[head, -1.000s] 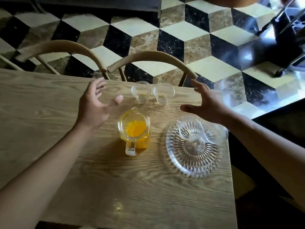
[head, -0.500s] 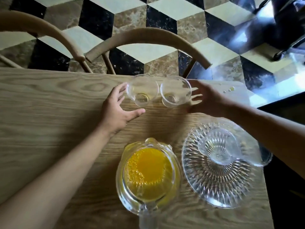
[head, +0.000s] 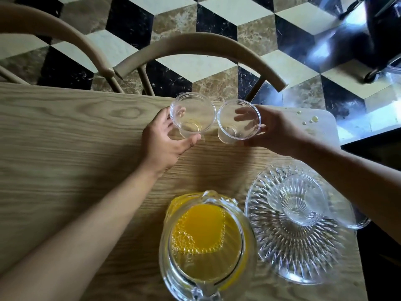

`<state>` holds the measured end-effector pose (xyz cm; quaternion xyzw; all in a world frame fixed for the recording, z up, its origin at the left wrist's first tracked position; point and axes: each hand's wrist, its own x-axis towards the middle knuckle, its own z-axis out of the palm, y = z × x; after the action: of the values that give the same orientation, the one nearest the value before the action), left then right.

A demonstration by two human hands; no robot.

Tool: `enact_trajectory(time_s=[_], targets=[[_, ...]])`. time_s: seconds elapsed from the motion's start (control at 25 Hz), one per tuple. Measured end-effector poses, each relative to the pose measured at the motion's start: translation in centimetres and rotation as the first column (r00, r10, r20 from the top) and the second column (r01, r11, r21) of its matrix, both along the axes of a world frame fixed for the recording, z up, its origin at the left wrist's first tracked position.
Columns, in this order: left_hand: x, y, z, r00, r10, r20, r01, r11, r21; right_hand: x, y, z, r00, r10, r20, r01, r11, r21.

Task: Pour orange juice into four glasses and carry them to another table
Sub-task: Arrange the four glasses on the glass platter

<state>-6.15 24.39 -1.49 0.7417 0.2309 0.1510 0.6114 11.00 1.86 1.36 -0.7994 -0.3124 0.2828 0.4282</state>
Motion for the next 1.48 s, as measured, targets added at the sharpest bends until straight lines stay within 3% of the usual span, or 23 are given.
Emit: enact_trajectory(time_s=[0.28,0.56,0.76,0.88,1.08,1.48], targets=[[-0.2,-0.2,5.8,0.999,-0.013,0.032,0.012,1.000,0.022,-0.5,-0.9,4.7,0.999,-0.015,0.038,0.012,0.997,0.076],[-0.8,-1.9,18.3,0.998,-0.038,0.053,0.028,0.984,0.176,-1.0,-5.3,14.5,0.992,-0.072,0.100,0.045,0.967,0.250],[-2.0,-7.4,27.2,0.991,-0.022,0.132,-0.013,0.967,0.253,-2.6,-11.5,21.8,0.987,-0.075,0.139,0.031,0.955,0.296],[-4.2,-12.5,29.1,0.990,-0.018,0.143,-0.020,0.966,0.257,-4.3,-16.0,23.7,0.980,-0.101,0.171,0.041,0.945,0.324],[-9.5,-20.5,25.8,0.995,0.024,0.099,-0.044,0.978,0.206,-8.1,-23.2,20.4,0.984,-0.136,0.116,0.091,0.940,0.329],[-14.8,-28.6,10.5,0.983,0.146,-0.114,-0.148,0.989,-0.014,-16.0,-28.5,6.7,0.976,-0.213,0.049,0.206,0.971,0.118]])
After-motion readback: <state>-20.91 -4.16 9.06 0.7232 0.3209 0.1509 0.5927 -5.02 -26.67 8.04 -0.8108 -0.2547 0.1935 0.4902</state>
